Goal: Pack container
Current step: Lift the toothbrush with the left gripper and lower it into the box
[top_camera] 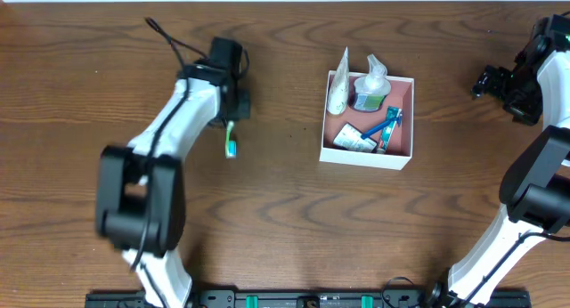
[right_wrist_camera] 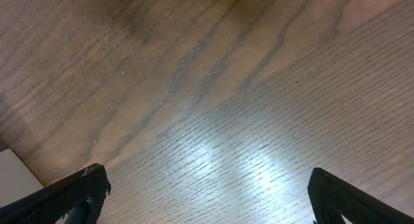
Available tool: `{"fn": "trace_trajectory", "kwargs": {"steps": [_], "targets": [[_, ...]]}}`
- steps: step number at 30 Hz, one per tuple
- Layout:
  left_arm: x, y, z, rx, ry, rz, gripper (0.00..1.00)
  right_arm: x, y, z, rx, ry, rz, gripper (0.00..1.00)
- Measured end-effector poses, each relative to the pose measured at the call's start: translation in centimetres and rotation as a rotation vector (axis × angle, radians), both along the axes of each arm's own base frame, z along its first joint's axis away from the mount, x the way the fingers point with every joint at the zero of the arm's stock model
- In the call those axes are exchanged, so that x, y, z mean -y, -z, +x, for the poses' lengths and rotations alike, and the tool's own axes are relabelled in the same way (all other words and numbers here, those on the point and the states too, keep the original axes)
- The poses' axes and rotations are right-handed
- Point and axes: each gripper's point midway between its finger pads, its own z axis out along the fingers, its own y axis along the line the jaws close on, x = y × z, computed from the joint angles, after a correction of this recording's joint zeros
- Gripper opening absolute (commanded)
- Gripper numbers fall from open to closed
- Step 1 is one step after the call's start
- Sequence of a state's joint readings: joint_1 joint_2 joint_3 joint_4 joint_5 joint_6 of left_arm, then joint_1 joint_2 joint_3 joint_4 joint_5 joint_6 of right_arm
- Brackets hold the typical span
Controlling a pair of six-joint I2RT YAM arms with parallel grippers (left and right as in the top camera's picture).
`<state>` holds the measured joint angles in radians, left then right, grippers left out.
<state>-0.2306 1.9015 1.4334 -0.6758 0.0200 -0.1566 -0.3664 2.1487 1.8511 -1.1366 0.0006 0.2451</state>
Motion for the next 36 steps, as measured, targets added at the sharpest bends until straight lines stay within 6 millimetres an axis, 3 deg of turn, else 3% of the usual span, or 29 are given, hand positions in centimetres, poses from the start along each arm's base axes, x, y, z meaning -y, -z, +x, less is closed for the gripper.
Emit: {"fn": "trace_trajectory", "kwargs": {"steps": [1, 4, 7, 9, 12, 15, 17, 20, 24, 31, 36], "targets": [[0.2, -2.1, 0.4, 0.053, 0.002, -0.012, 0.06, 0.0, 0.0, 0.0, 0.001, 0.000, 0.000, 0.99], [1.5, -10.8, 1.2, 0.284, 0.026, -0.070, 0.06, 0.0, 0.0, 0.0, 0.000, 0.000, 0.000, 0.99], [4.2, -19.3, -0.1, 0.506, 0.090, -0.142, 0.06, 0.0, 0.0, 0.0, 0.000, 0.000, 0.000, 0.99], [6.6, -23.4, -1.6, 0.614, 0.151, -0.194, 0.06, 0.0, 0.0, 0.0, 0.000, 0.000, 0.000, 0.99], [11.7, -28.0, -4.3, 0.749, 0.287, -0.280, 0.06, 0.0, 0.0, 0.0, 0.000, 0.000, 0.000, 0.99], [16.8, -29.6, -6.2, 0.813, 0.421, -0.338, 0.06, 0.0, 0.0, 0.0, 0.000, 0.000, 0.000, 0.99], [19.5, -29.8, -6.9, 0.841, 0.494, -0.355, 0.06, 0.0, 0.0, 0.0, 0.000, 0.000, 0.000, 0.99], [23.8, -28.1, -7.4, 0.854, 0.620, -0.334, 0.06, 0.0, 0.0, 0.0, 0.000, 0.000, 0.000, 0.99], [27.7, -23.4, -6.6, 0.820, 0.736, -0.265, 0.06, 0.0, 0.0, 0.0, 0.000, 0.000, 0.000, 0.99], [30.1, -13.8, -4.2, 0.684, 0.808, -0.158, 0.06, 0.0, 0.0, 0.0, 0.000, 0.000, 0.000, 0.99], [30.7, -9.7, -3.6, 0.626, 0.844, -0.114, 0.08, 0.0, 0.0, 0.0, 0.000, 0.000, 0.000, 0.99]]}}
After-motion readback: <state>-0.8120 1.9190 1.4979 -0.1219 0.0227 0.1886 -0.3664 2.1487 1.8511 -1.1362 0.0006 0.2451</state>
